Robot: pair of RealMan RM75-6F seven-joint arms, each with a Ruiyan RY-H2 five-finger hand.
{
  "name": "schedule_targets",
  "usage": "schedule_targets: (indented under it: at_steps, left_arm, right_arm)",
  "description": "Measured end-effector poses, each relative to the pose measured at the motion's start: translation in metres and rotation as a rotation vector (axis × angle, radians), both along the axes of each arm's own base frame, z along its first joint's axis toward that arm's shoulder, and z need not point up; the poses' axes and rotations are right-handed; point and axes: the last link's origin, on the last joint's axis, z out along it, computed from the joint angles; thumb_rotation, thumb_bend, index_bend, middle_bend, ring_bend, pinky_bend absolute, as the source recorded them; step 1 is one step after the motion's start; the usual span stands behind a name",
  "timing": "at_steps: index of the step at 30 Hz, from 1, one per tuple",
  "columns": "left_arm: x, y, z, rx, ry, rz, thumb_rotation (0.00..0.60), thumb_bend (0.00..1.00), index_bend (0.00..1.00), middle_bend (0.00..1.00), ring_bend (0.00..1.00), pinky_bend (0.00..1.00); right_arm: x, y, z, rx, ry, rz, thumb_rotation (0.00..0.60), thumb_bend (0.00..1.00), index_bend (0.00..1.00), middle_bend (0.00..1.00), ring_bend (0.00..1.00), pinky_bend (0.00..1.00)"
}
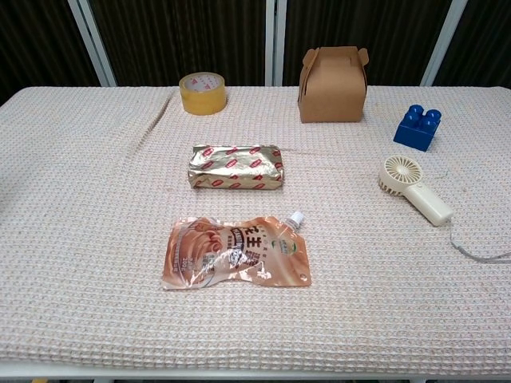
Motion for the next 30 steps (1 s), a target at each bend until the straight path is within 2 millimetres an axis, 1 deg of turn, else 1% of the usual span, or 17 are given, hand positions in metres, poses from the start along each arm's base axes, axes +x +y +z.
schedule_targets:
  at_steps: [3, 8, 14, 20, 23, 30]
  left_arm:
    - [-0.001, 0.000, 0.000, 0.000, -0.002, 0.003, 0.600, 0.03, 0.12, 0.10, 0.05, 0.21]
    - [-0.003, 0.000, 0.000, -0.005, -0.002, 0.008, 0.600, 0.03, 0.12, 0.10, 0.05, 0.21]
    - [-0.007, 0.000, -0.002, -0.010, -0.002, 0.018, 0.600, 0.03, 0.12, 0.10, 0.05, 0.21]
    - [-0.011, 0.001, 0.000, -0.008, 0.002, 0.029, 0.600, 0.03, 0.12, 0.10, 0.05, 0.21]
    - [-0.013, 0.001, 0.001, -0.006, 0.004, 0.034, 0.600, 0.03, 0.12, 0.10, 0.05, 0.21]
    - [-0.016, 0.002, 0.000, -0.010, -0.001, 0.043, 0.600, 0.03, 0.12, 0.10, 0.05, 0.21]
  right_arm:
    - [0.004, -0.003, -0.012, 0.027, 0.018, 0.020, 0.600, 1.00, 0.00, 0.80, 0.78, 0.73]
    - [0.013, -0.009, -0.036, 0.098, 0.007, 0.055, 0.600, 1.00, 0.00, 0.85, 0.81, 0.73]
    - [0.023, -0.016, -0.067, 0.207, 0.008, 0.058, 0.600, 1.00, 0.00, 0.88, 0.82, 0.73]
    - [0.026, -0.018, -0.096, 0.285, 0.037, 0.033, 0.600, 1.00, 0.01, 0.88, 0.82, 0.73]
    - [0.026, -0.020, -0.105, 0.308, 0.045, 0.023, 0.600, 1.00, 0.01, 0.88, 0.82, 0.73]
    - [0.028, -0.027, -0.115, 0.342, 0.036, 0.015, 0.600, 1.00, 0.01, 0.88, 0.82, 0.73]
